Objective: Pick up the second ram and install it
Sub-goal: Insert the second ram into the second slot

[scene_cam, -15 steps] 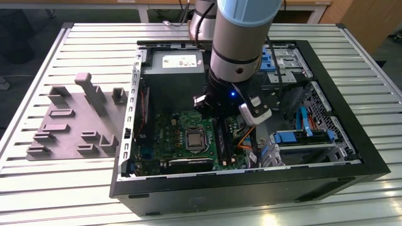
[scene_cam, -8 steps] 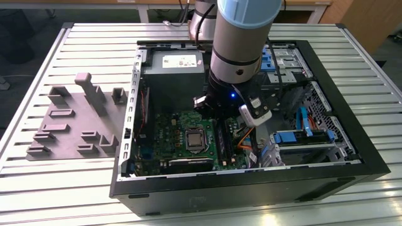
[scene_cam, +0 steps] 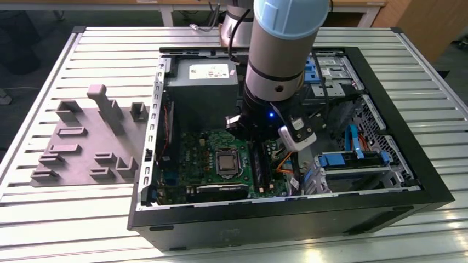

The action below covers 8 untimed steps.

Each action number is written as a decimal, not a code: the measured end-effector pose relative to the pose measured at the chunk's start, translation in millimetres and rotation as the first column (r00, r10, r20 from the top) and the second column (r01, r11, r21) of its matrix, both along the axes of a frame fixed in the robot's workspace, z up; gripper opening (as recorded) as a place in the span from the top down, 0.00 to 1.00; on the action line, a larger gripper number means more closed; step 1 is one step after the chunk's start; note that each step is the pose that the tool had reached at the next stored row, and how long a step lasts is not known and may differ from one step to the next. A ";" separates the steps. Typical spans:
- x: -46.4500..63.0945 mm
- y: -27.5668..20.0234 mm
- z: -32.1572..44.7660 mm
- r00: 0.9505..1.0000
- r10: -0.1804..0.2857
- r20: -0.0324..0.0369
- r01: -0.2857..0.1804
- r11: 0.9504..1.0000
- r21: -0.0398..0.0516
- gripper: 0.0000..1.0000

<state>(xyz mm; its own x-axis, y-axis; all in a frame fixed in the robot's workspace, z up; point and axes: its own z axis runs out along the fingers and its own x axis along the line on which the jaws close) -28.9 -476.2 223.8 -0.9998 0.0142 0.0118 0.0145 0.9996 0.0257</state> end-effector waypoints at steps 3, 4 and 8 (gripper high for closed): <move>0.8 -0.7 -1.4 1.000 -0.012 0.000 0.012 1.000 0.000 0.86; 0.9 -1.1 -1.8 1.000 -0.014 0.000 0.014 1.000 0.000 0.86; 1.0 -2.5 -2.8 1.000 -0.015 0.000 0.015 1.000 0.000 0.86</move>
<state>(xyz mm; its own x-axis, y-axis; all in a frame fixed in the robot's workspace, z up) -27.9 -478.7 221.1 -0.9995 0.0296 0.0118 0.0299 0.9992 0.0258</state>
